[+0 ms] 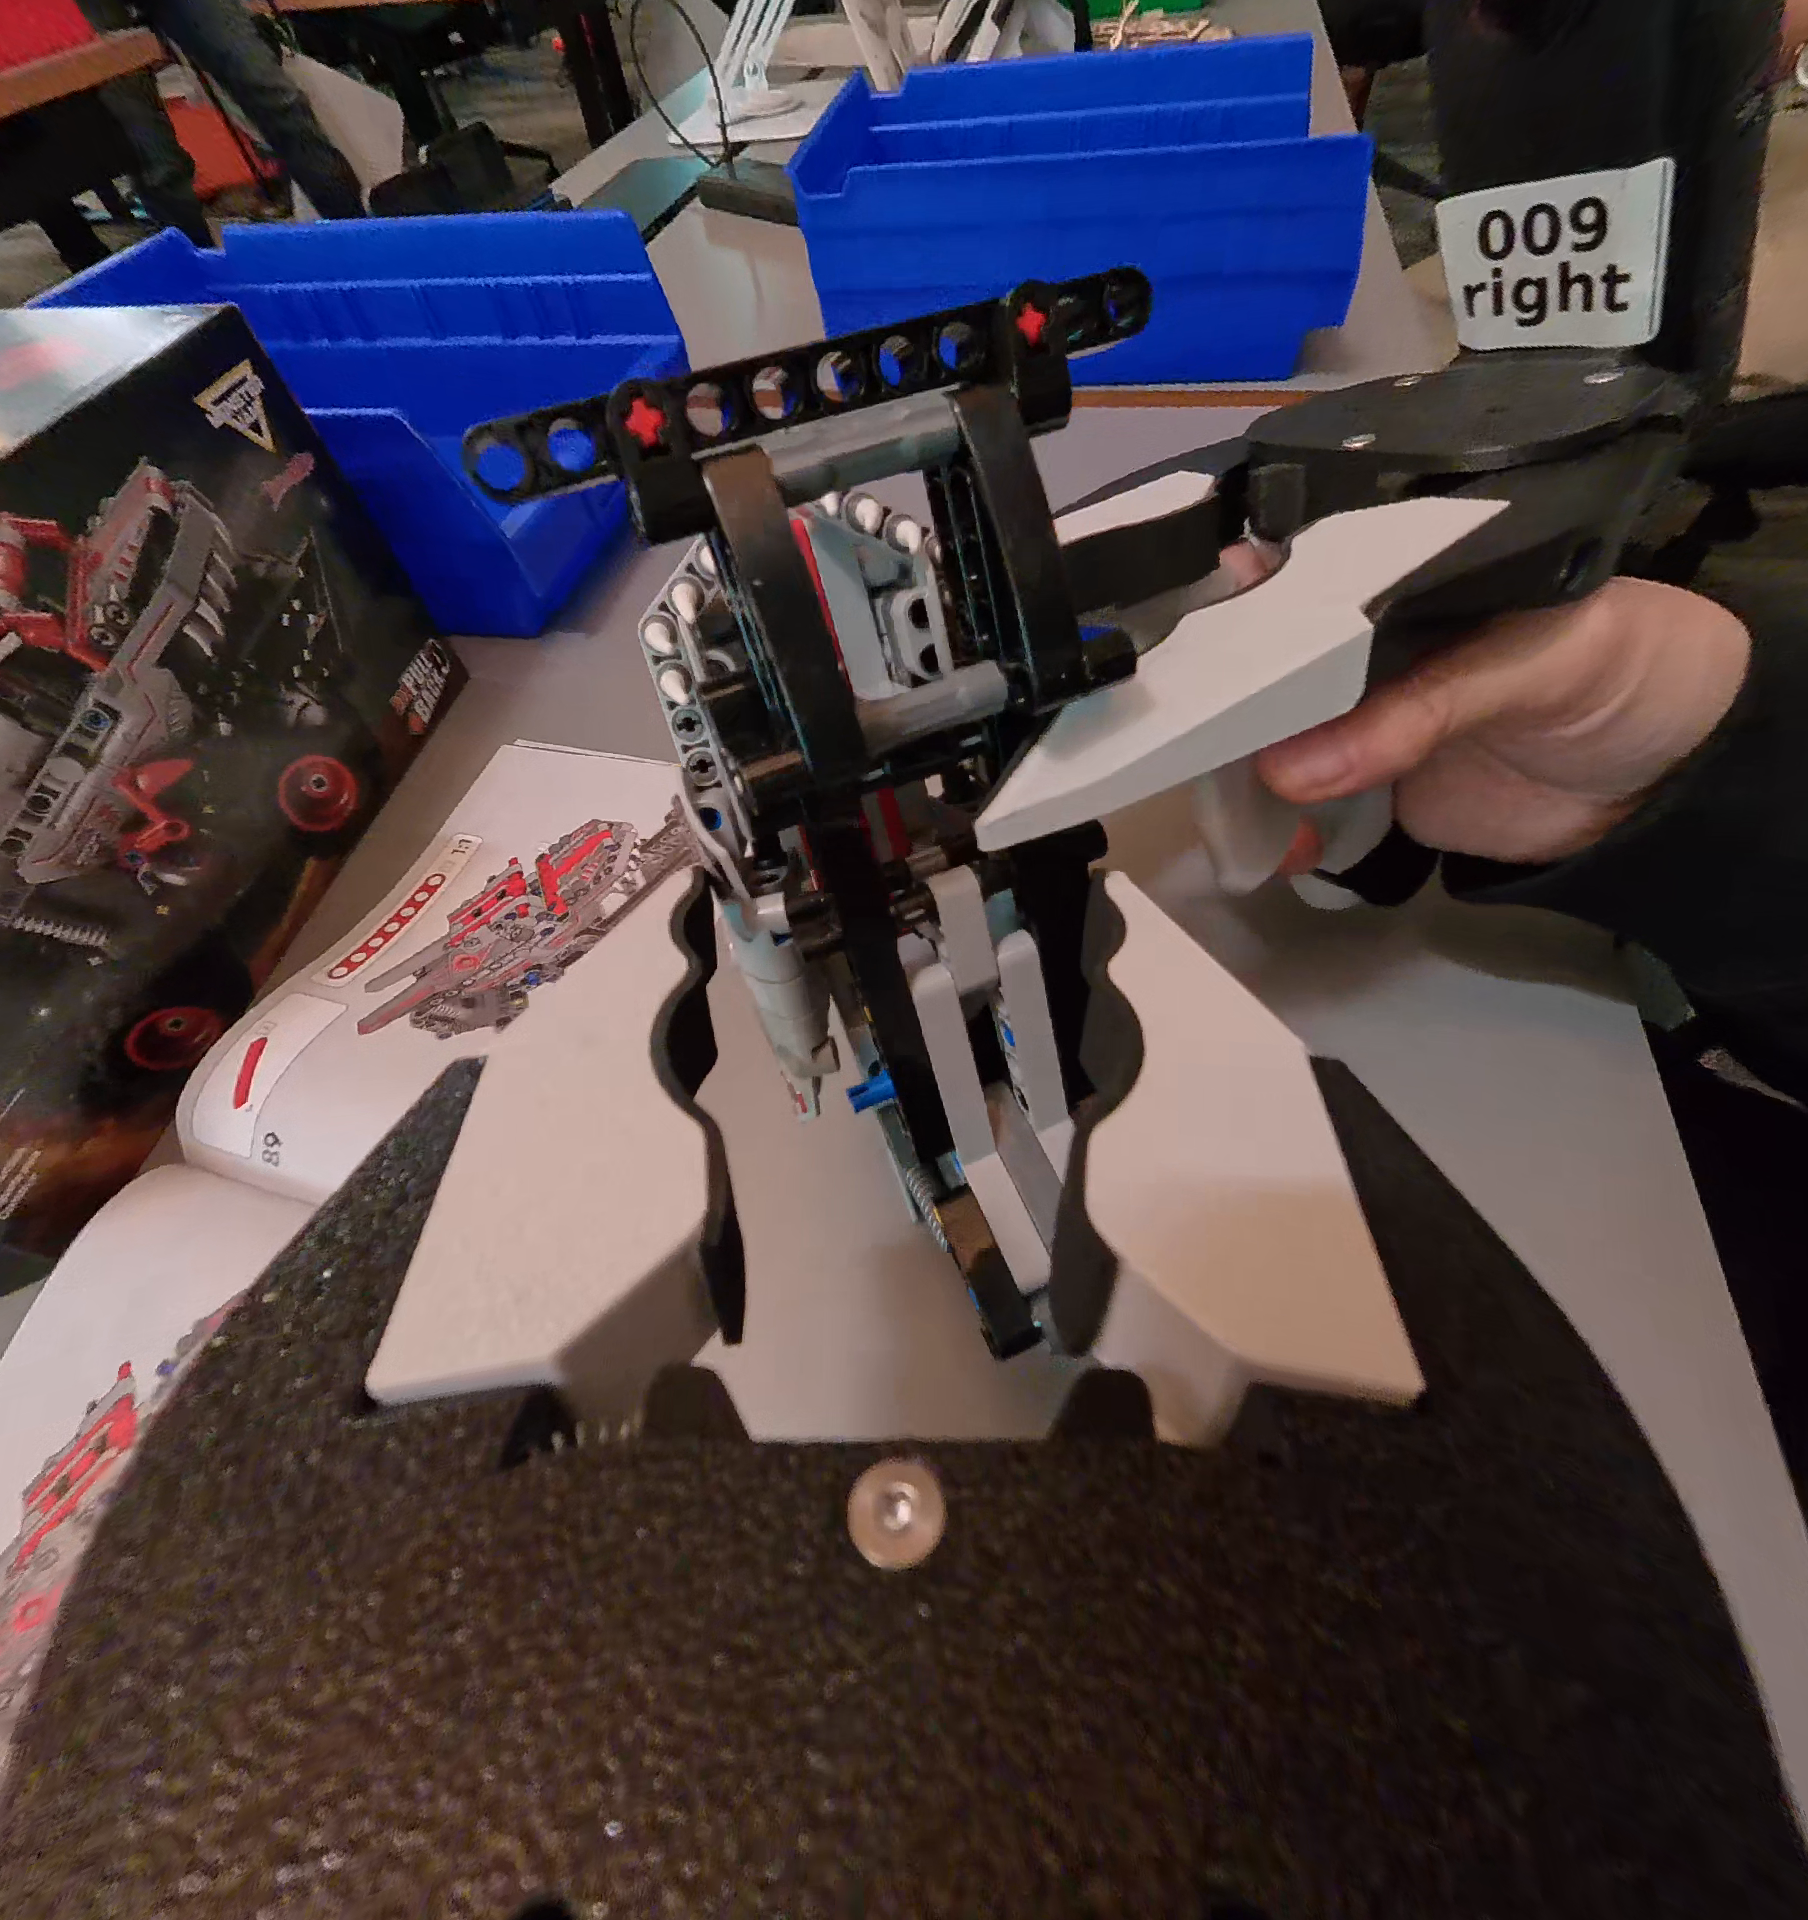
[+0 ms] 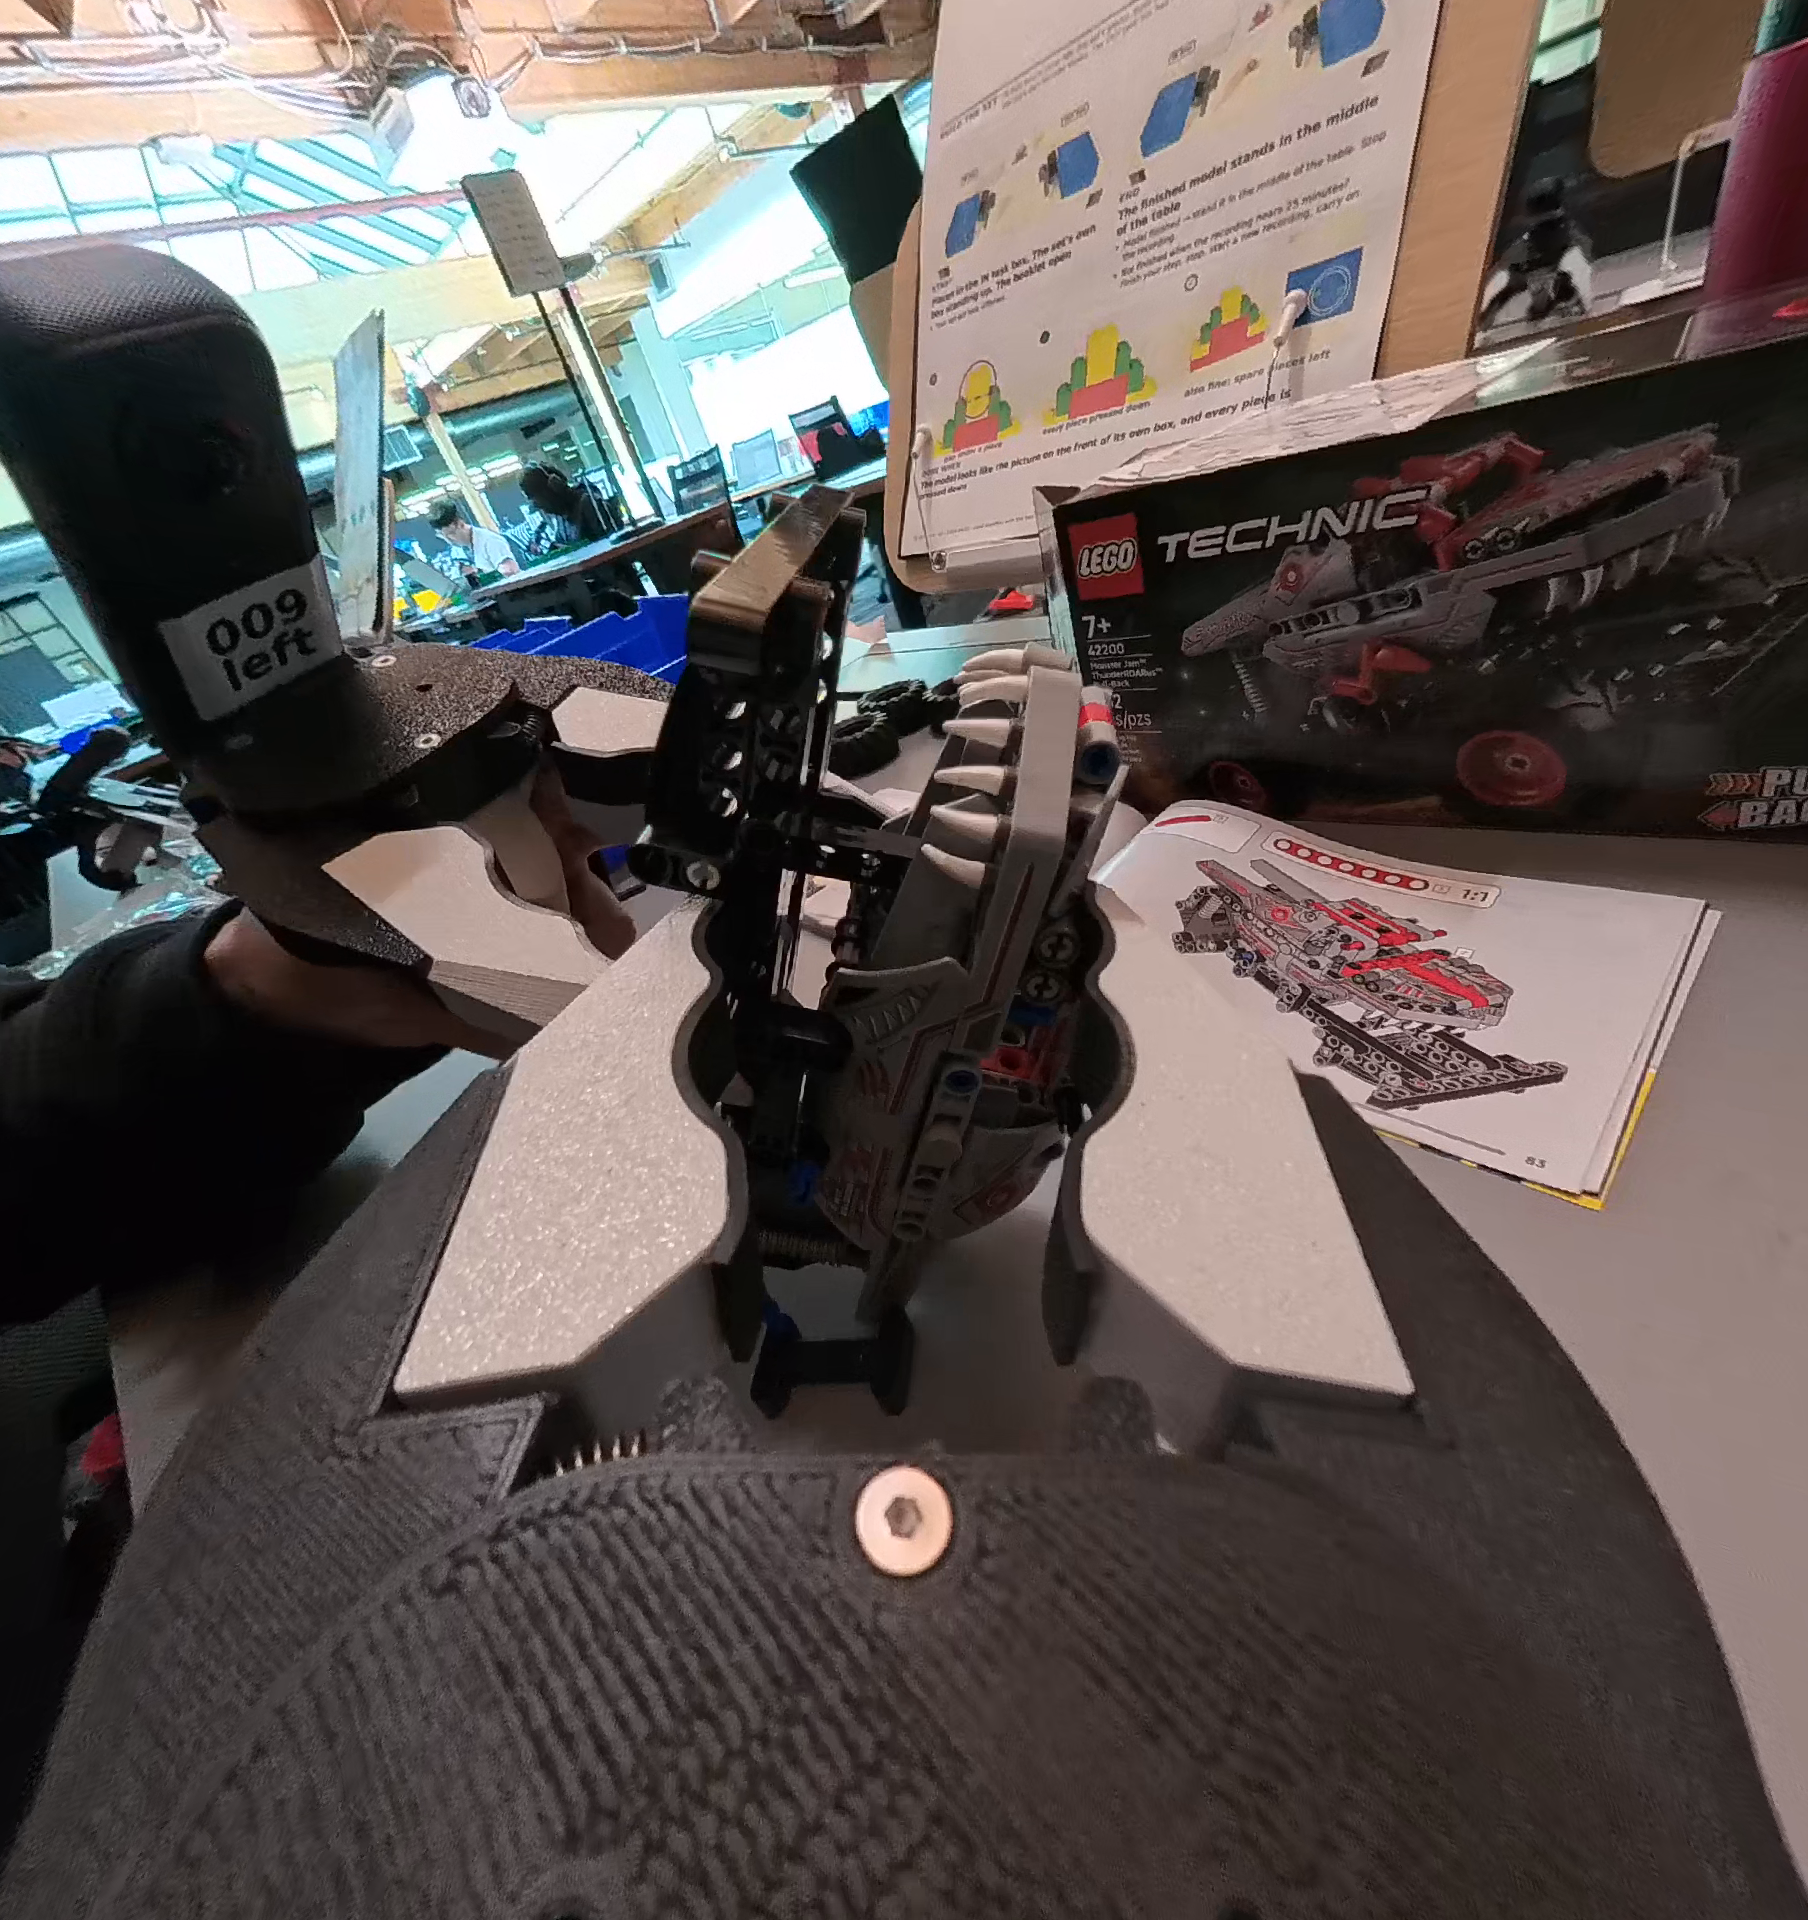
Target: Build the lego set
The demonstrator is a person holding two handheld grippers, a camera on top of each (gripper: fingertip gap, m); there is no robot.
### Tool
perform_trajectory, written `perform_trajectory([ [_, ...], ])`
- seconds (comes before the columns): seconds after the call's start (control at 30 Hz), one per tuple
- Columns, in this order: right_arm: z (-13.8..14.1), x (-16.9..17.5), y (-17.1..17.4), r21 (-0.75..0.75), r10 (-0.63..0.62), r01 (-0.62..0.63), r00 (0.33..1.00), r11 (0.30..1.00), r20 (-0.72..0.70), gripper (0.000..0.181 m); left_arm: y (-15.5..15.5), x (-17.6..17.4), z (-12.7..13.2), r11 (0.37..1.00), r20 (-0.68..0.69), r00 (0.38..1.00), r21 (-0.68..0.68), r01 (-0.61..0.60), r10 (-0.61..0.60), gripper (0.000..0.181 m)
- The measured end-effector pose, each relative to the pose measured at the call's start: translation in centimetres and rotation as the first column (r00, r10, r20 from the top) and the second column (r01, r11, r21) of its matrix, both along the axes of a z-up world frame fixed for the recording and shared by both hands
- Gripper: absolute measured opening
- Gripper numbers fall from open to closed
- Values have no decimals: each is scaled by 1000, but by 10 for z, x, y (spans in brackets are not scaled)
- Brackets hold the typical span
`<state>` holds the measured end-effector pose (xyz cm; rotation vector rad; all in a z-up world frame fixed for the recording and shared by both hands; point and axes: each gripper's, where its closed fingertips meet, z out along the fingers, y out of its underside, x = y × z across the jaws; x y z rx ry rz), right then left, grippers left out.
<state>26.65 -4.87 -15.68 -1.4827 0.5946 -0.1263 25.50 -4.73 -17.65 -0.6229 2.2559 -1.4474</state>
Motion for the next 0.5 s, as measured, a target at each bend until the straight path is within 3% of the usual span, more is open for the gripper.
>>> perform_trajectory([
  [0.5, 3, -3, -4, 54, -34, 31, 999, 998, 42, 64, -1, -4, 5, 999, 70, 996, -9, 51, -50, 63],
])
